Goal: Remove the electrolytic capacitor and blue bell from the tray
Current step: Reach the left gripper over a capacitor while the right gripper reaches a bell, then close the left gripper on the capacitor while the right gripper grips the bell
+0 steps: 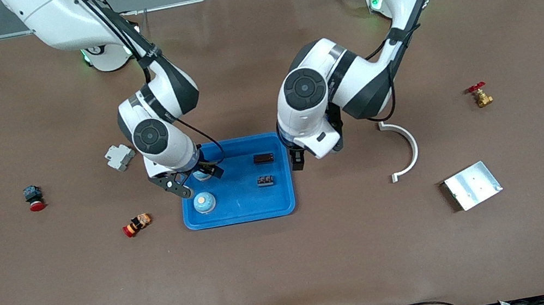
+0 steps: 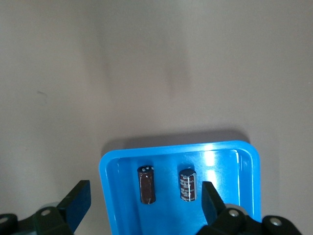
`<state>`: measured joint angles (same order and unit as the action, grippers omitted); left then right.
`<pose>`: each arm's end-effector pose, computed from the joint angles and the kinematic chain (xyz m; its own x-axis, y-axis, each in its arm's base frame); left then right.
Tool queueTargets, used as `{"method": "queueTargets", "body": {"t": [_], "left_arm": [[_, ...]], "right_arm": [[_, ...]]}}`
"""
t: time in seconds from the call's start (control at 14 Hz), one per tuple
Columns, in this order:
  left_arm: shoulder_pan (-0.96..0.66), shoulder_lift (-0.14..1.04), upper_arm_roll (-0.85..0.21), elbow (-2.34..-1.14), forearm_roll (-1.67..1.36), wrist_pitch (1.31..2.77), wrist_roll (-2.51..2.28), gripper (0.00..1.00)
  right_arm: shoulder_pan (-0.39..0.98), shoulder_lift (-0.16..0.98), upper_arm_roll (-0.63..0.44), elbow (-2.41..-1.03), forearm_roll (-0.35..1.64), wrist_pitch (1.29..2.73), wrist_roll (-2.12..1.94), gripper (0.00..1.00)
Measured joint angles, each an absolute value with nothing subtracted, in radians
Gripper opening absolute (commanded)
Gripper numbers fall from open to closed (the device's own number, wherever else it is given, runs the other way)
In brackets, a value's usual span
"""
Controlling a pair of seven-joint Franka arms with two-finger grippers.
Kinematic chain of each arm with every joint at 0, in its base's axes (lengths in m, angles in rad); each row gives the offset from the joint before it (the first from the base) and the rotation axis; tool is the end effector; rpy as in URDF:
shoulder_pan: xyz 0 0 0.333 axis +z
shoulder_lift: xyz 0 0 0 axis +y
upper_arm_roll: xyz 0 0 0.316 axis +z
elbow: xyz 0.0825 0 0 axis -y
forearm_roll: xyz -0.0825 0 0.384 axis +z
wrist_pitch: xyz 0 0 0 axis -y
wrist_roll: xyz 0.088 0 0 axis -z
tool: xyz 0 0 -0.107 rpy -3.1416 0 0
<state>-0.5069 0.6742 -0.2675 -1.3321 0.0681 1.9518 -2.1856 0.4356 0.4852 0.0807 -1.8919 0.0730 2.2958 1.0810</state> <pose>0.5514 -0.4735 0.3416 0.1290 0.9895 -0.0653 0.9871 -0.1344 -0.0865 0.5438 0.3078 0.2412 0.8054 -0.5811 -0.1166 -0.5818 -0.8127 0.0317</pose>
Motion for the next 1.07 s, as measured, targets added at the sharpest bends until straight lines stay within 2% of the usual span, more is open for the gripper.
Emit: {"method": "queueTargets", "body": {"t": [0.29, 0.64, 1.07], "left_arm": [[-0.645, 0.777, -0.134, -1.287, 0.068, 2.037, -2.209, 1.0], [-0.657, 0.862, -0.12, -1.214, 0.068, 2.086, -2.242, 1.0], [-0.693, 0.892, -0.116, -1.184, 0.068, 2.093, -2.303, 1.0]], "right_arm": [[0.435, 0.513, 0.076, -1.892, 0.072, 2.303, 1.083, 1.0], [0.435, 0.522, 0.074, -1.939, 0.072, 2.381, 1.083, 1.0], [0.434, 0.528, 0.073, -1.958, 0.072, 2.413, 1.084, 1.0]]}}
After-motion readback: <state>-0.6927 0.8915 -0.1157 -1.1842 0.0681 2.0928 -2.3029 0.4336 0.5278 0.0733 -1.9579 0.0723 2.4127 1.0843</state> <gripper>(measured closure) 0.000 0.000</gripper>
